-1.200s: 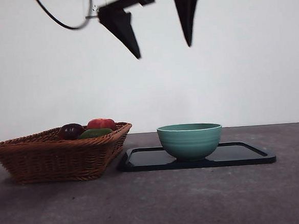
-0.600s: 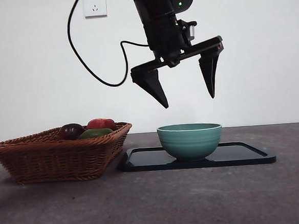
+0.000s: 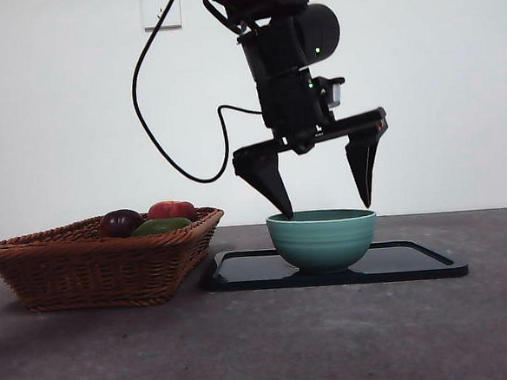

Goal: Pick up the wifruite, put it on the bowl, pick up the plate, put it on desk

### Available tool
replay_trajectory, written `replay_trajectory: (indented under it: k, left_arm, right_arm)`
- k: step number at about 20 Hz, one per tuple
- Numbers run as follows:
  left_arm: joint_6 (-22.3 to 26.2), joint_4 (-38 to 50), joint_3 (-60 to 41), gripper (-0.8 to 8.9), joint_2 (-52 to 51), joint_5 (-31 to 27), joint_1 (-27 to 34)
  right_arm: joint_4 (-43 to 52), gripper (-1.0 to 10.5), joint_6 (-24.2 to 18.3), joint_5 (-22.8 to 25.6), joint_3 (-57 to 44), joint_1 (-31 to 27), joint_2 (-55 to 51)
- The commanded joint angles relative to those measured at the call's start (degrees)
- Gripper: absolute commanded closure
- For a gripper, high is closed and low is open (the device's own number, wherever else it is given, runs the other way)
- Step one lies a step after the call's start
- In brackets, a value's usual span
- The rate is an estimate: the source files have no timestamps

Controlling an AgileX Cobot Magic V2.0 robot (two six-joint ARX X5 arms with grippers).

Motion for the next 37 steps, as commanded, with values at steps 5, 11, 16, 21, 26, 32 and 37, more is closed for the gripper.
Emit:
replay_trajectory:
  k: [5,11,16,21,26,32,37]
  left_arm:
    - [1.5,-0.3,1.8,3.22,5.1,-0.1,-0.3]
    - [2.4,0.2,1.8,5.72,5.4,-0.6,-0.3]
    - [3.3,-1.4,4.2,5.69,5.4,-0.7,-0.2]
    - [3.2,-11.0,15.6,5.69,5.3,-0.7,-0.2]
    - [2.3,-24.1,23.4,5.69,5.0,-0.6,-0.1]
    - [2.5,-24.8,19.8,5.7,-3.1,0.2,0.0]
    - [3.6,-24.8,4.9,5.7,-18.7,-0.6,1.8]
  right_arm:
    - [0.4,4.2,0.8,0.0,0.4,0.3,0.2]
    - [0.1,4.2,0.8,0.1,0.4,0.3,0.2]
    - [0.0,4.2,0.8,0.1,0.4,0.3,0.2]
    - [-0.2,4.2,0.8,0.1,0.4,0.3,0.2]
    - [-1.1,4.2,0.8,0.2,0.4,0.3,0.2]
    - [-2.1,4.2,0.8,1.5,0.4,0.3,0.2]
    - [-2.0,4.2,0.8,1.9,0.4,0.3,0.2]
